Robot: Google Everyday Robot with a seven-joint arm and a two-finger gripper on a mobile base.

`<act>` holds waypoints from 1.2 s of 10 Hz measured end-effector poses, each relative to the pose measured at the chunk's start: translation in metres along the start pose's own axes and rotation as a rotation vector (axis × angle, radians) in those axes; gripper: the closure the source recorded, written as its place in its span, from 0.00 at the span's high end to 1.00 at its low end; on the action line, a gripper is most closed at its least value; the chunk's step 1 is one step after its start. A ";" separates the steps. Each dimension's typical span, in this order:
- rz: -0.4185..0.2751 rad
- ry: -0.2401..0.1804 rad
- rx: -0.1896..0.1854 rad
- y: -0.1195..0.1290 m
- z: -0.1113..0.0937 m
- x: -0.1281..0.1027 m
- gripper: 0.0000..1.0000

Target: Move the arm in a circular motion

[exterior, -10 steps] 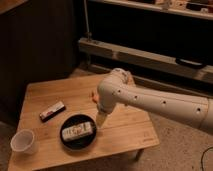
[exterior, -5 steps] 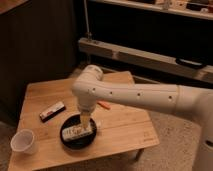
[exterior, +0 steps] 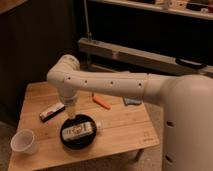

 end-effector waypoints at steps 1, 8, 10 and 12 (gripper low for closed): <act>0.019 -0.005 -0.012 0.014 -0.001 -0.015 0.67; 0.213 -0.035 -0.136 0.087 -0.021 -0.176 0.67; 0.307 -0.048 -0.122 0.067 -0.017 -0.209 0.67; 0.351 -0.027 -0.099 0.044 -0.009 -0.226 0.67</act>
